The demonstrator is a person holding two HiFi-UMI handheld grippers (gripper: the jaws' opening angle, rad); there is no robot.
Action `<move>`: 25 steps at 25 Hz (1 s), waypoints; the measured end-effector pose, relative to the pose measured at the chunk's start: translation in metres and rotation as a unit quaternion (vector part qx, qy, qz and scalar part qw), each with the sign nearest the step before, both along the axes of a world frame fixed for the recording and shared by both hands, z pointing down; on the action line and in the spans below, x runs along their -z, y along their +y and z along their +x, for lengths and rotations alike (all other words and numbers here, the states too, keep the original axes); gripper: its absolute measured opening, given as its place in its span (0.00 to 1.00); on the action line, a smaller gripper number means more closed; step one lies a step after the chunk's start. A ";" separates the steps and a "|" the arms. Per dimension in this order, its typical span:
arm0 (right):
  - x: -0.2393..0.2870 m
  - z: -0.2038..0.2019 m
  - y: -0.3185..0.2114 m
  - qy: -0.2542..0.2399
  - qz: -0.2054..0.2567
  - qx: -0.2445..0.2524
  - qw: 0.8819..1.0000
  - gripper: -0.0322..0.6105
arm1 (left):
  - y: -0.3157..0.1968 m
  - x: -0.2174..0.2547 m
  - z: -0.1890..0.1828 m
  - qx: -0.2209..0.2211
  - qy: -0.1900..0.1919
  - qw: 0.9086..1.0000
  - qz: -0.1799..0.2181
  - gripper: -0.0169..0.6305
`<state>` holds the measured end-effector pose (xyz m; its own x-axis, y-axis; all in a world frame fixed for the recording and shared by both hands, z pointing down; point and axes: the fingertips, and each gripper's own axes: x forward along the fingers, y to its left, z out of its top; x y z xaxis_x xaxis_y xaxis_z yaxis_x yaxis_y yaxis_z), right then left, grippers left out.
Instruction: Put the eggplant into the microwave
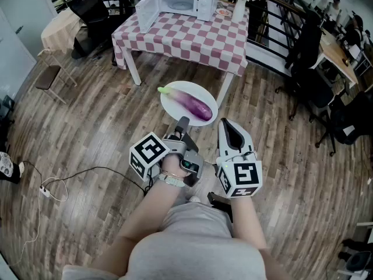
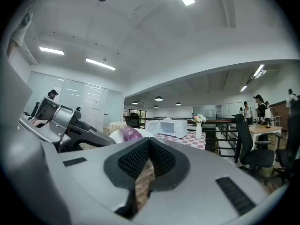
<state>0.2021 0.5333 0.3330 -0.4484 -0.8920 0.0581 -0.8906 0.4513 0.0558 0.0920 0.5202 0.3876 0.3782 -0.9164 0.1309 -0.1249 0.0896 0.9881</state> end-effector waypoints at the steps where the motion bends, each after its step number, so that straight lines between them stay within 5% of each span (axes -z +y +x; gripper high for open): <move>1: -0.002 -0.001 -0.001 0.001 0.000 0.001 1.000 0.09 | -0.001 -0.002 0.000 0.000 0.000 1.000 -0.001 0.05; 10: -0.010 -0.015 -0.035 0.005 0.000 -0.003 1.000 0.09 | -0.040 -0.008 -0.014 0.001 0.006 1.000 0.002 0.05; 25: -0.005 -0.096 -0.173 -0.007 0.004 -0.012 1.000 0.09 | -0.182 -0.006 -0.090 -0.019 0.010 1.000 -0.008 0.05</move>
